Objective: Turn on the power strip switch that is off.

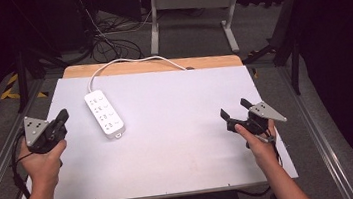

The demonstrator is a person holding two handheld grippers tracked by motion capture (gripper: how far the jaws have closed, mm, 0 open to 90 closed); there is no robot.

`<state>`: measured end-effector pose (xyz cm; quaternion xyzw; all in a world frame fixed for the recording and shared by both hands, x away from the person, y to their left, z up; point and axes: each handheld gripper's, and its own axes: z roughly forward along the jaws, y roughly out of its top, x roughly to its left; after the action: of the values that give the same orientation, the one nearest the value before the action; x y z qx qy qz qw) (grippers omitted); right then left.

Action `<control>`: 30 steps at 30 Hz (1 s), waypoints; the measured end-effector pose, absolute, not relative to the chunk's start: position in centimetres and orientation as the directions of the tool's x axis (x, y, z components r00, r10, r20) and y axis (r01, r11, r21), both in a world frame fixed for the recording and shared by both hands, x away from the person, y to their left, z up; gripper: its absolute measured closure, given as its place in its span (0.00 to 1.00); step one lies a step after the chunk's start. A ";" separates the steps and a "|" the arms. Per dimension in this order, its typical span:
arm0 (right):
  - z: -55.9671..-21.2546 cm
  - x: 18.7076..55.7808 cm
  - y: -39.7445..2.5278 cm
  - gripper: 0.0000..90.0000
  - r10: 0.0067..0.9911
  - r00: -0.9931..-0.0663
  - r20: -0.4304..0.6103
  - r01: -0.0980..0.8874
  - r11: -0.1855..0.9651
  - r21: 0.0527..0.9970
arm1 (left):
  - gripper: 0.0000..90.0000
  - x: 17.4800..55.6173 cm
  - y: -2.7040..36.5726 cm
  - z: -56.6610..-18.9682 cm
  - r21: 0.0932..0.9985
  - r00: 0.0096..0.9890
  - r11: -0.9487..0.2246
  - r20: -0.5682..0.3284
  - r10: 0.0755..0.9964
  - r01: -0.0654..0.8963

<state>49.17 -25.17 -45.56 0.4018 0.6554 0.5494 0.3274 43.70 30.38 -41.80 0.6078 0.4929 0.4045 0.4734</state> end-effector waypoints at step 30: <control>-45.5 48.9 -25.2 0.12 0.888 -0.460 0.003 0.166 0.082 0.983 | 1.00 52.8 25.0 -43.1 0.864 0.404 -0.260 0.073 0.912 0.431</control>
<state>48.90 -25.17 -45.50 0.4008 0.6571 0.5462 0.3305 52.76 25.01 -43.06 0.7352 0.4566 0.2990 0.4020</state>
